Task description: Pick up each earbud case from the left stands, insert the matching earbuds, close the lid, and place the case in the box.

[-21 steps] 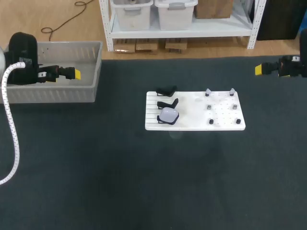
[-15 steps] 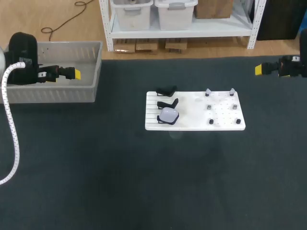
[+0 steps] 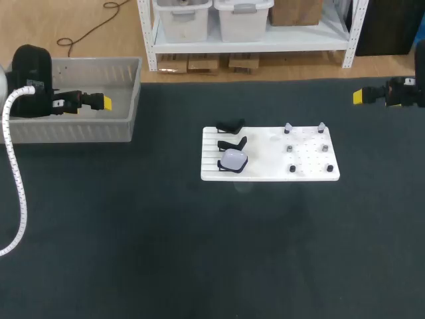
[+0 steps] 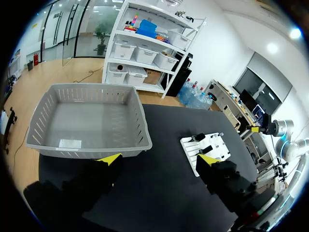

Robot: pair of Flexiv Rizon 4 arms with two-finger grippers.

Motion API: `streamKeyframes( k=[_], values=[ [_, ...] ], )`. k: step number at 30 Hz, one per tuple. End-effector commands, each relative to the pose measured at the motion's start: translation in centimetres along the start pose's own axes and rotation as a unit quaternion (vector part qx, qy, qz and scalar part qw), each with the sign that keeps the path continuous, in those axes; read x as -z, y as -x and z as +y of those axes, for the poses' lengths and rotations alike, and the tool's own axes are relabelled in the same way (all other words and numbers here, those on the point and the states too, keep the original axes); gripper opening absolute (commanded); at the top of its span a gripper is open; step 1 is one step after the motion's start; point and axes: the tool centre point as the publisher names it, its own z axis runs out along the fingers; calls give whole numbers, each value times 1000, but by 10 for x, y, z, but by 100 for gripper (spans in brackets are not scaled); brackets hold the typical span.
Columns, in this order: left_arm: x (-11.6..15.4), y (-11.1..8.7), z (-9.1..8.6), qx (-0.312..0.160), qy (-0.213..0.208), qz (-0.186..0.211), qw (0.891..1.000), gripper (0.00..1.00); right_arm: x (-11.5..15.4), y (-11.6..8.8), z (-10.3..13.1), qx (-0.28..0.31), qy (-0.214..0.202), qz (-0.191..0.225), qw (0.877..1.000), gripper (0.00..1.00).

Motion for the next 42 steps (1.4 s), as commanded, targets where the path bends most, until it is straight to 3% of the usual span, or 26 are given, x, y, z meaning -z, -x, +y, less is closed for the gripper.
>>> streamKeyframes(
  k=[1, 6, 11, 17, 24, 29, 42],
  values=[
    [0, 1, -1, 1, 4, 3, 1000, 100, 0, 0, 0, 0, 0, 0, 1000, 100],
    [0, 1, -1, 1, 4, 3, 1000, 100, 0, 0, 0, 0, 0, 0, 1000, 100],
    [-1, 3, -10, -55, -30, -13, 998, 100, 0, 0, 0, 0, 0, 0, 1000, 100],
    [2, 11, -20, -109, -108, -36, 988, 100, 0, 0, 0, 0, 0, 0, 1000, 100],
    [2, 17, -40, -220, -177, -38, 959, 100, 0, 0, 0, 0, 0, 0, 1000, 100],
    [-2, 12, -53, -290, -221, -26, 931, 100, 0, 0, 0, 0, 0, 0, 1000, 100],
    [-31, 2, -69, -375, -301, -10, 877, 100, 0, 0, 0, 0, 0, 0, 1000, 100]
  ],
)
